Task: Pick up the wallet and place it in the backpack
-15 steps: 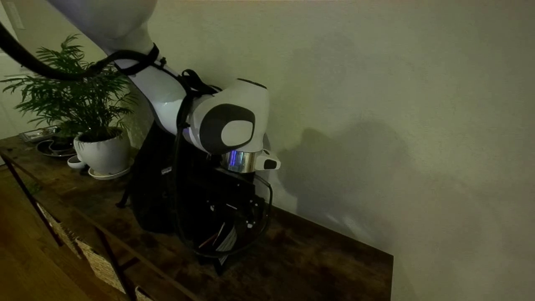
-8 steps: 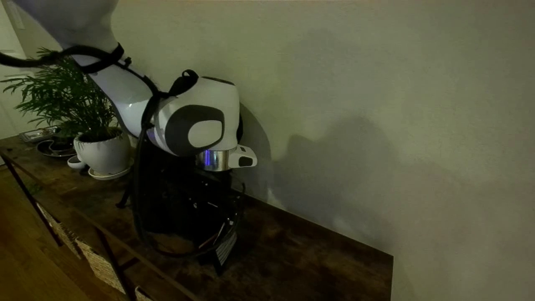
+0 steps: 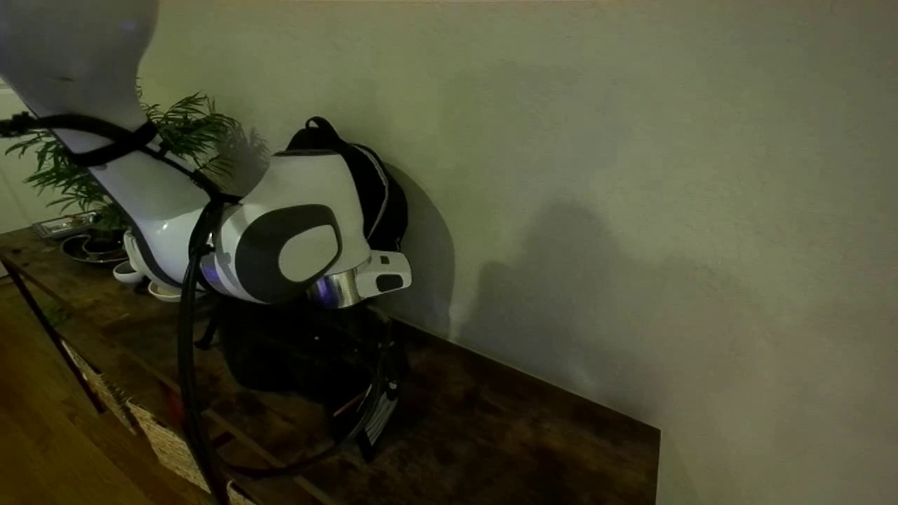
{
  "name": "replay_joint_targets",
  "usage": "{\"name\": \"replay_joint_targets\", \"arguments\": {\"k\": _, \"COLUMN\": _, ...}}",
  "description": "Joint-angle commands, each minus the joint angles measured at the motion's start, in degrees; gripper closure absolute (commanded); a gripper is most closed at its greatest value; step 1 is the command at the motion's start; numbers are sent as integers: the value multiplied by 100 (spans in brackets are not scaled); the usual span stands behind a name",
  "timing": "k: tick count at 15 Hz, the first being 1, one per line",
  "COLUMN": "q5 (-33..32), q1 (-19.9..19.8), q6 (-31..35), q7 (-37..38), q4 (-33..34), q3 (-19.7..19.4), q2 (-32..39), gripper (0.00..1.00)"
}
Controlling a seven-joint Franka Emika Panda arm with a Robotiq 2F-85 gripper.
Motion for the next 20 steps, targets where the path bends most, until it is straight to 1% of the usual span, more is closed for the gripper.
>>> {"name": "replay_joint_targets", "arguments": {"k": 1, "q5": -156, "q1": 382, "q6": 331, "q7": 436, "q4": -394, "q3": -418, "q2": -128, "gripper": 0}}
{"name": "replay_joint_targets", "arguments": {"k": 2, "q5": -118, "q1": 407, "q6": 309, "q7": 477, "q4": -402, "q3": -448, "q2": -99, "gripper": 0}}
{"name": "replay_joint_targets", "arguments": {"k": 4, "q5": -6, "q1": 297, "q6": 168, "q7": 485, "q4": -366, "q3": -359, "q2": 4, "gripper": 0}}
{"name": "replay_joint_targets", "arguments": {"k": 7, "q5": 71, "q1": 201, "q6": 144, "q7": 509, "q4": -363, "q3": -280, "q2": 171, "gripper": 0}}
{"name": "replay_joint_targets", "arguments": {"k": 11, "q5": 109, "q1": -112, "q6": 622, "q7": 194, "q4": -421, "q3": 23, "q2": 320, "gripper": 0}}
{"name": "replay_joint_targets", "arguments": {"k": 12, "q5": 127, "q1": -188, "q6": 752, "q7": 128, "q4": -406, "q3": 114, "q2": 338, "gripper": 25}}
{"name": "replay_joint_targets", "arguments": {"k": 13, "q5": 115, "q1": -220, "q6": 925, "q7": 74, "q4": -411, "q3": 157, "q2": 347, "gripper": 26}}
{"name": "replay_joint_targets", "arguments": {"k": 17, "q5": 84, "q1": -202, "q6": 1500, "q7": -88, "q4": -438, "q3": 181, "q2": 318, "gripper": 53}}
{"name": "replay_joint_targets", "arguments": {"k": 20, "q5": 109, "q1": -198, "q6": 1617, "q7": -148, "q4": -444, "q3": 146, "q2": 324, "gripper": 72}}
